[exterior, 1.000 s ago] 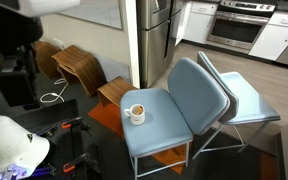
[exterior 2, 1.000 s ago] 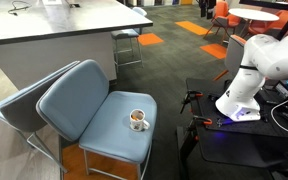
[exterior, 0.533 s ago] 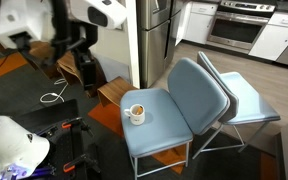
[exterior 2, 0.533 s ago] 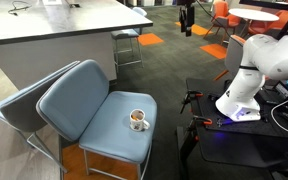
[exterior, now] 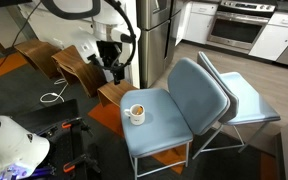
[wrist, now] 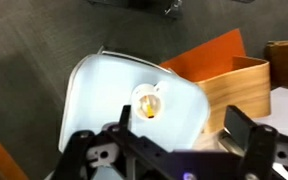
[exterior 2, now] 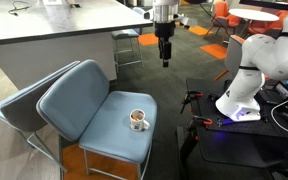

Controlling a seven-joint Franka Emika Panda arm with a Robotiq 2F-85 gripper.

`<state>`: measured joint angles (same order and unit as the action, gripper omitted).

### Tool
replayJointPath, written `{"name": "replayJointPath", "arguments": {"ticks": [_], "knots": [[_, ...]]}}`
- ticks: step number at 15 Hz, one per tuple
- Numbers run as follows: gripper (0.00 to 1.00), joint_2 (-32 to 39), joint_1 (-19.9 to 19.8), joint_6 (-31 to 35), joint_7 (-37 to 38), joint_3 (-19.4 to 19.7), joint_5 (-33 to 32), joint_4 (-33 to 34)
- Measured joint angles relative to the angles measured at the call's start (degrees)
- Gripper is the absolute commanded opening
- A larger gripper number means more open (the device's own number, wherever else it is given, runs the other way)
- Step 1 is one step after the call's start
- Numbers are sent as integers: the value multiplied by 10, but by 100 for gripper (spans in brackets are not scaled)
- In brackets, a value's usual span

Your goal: Pick the marker from the chair and put it on the chair

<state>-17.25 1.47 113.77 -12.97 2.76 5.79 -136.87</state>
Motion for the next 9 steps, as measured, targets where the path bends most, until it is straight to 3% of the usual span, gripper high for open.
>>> {"name": "replayJointPath", "arguments": {"ticks": [9], "knots": [[100, 191, 9, 214, -27, -30, 23, 3]]}}
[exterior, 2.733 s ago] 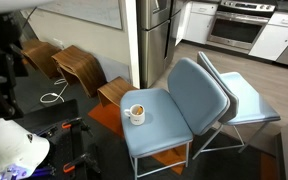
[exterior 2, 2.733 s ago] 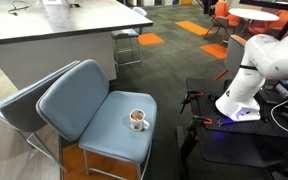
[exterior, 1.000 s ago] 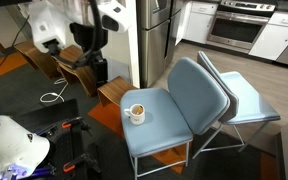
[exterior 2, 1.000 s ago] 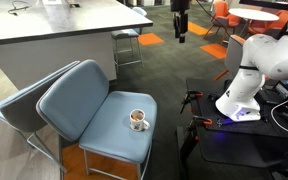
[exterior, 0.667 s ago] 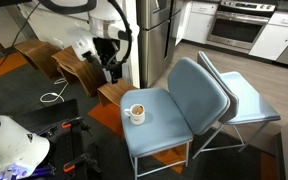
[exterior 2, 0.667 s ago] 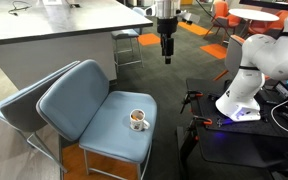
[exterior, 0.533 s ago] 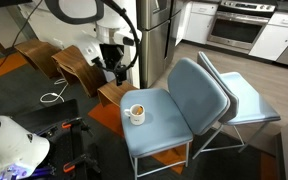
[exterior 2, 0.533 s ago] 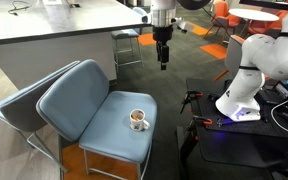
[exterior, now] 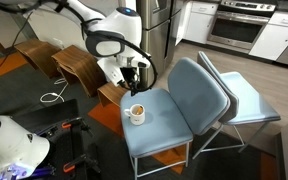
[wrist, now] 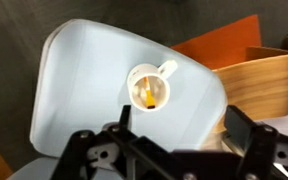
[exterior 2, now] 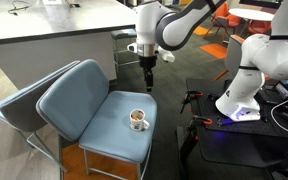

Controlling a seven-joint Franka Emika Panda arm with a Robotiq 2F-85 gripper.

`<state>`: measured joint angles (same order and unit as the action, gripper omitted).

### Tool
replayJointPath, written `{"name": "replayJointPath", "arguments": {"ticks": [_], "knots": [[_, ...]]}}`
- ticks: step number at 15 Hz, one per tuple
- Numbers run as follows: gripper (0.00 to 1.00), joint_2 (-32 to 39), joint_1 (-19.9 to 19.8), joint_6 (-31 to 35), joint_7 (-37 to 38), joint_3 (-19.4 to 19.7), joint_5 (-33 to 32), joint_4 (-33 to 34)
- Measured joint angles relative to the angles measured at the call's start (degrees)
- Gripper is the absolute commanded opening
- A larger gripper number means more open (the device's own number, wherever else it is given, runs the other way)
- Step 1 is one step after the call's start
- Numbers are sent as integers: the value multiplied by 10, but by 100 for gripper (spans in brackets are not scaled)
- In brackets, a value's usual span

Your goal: Pick the marker from the chair and put it on the chair

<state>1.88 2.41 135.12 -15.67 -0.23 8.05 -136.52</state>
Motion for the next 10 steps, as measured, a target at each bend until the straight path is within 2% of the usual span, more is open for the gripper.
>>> {"name": "replayJointPath", "arguments": {"ticks": [4, 8, 10], "knots": [[100, 81, 0, 47, -12, -17, 34, 26], [100, 152, -6, 55, -25, -26, 35, 68], [100, 164, -8, 55, -31, -27, 35, 78]]}}
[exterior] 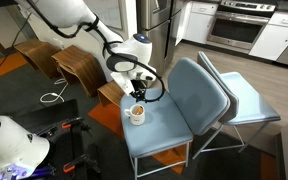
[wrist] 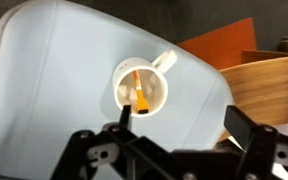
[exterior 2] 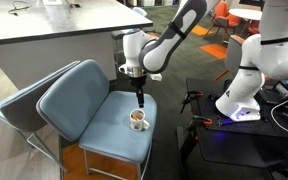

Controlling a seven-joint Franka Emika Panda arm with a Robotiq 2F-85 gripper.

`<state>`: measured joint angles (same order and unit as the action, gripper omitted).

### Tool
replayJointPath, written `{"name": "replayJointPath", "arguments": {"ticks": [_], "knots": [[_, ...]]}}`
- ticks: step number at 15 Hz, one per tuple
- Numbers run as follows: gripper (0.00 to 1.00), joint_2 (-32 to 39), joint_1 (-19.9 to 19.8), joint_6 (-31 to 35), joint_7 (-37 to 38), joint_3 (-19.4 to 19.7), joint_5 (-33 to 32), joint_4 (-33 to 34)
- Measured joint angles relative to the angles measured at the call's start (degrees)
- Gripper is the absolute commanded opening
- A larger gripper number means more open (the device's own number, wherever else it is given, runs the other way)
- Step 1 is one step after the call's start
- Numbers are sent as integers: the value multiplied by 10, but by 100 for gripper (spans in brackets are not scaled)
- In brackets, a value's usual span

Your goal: Pick the marker from the chair and put it on the chair

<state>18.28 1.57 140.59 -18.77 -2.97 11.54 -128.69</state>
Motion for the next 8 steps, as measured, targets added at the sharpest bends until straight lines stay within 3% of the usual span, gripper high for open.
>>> {"name": "replayJointPath", "arguments": {"ticks": [8], "knots": [[100, 3, -3, 10, 3, -3, -10, 2]]}}
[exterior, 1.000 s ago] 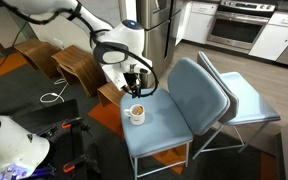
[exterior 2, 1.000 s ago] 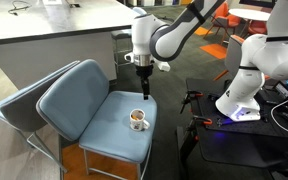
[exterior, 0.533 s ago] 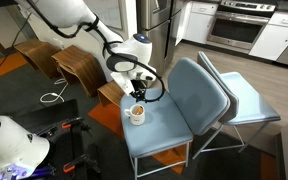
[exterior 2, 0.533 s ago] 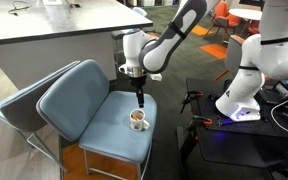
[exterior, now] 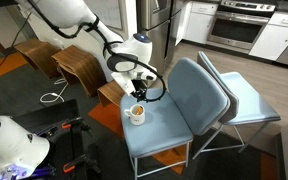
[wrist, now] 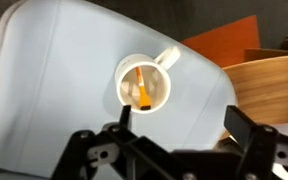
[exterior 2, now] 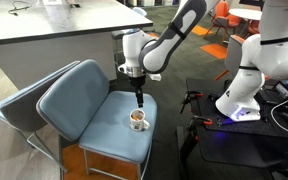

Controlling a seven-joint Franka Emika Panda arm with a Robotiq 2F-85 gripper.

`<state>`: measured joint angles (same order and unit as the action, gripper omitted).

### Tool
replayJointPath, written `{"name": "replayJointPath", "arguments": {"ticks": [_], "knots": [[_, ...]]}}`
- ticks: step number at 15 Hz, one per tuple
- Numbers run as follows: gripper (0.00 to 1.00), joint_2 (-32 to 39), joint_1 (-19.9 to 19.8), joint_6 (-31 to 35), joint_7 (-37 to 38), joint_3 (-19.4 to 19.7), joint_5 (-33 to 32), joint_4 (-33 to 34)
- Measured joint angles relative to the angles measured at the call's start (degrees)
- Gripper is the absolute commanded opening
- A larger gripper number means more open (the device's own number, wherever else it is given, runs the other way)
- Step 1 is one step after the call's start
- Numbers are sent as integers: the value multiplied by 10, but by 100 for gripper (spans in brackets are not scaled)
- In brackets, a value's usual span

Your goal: Pick the marker from the chair and put it on the chair

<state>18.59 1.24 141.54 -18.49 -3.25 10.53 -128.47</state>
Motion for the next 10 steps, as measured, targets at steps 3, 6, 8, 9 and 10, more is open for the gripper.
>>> {"name": "replayJointPath", "arguments": {"ticks": [3, 6, 8, 9, 10], "knots": [[85, 21, 0, 37, 25, 3, -33, 0], [72, 56, 0, 72, 33, 3, -43, 0], [73, 75, 0, 89, 33, 1, -43, 1], [75, 83, 0, 94, 33, 1, -43, 2], [75, 91, 0, 98, 33, 0, -43, 5]]}}
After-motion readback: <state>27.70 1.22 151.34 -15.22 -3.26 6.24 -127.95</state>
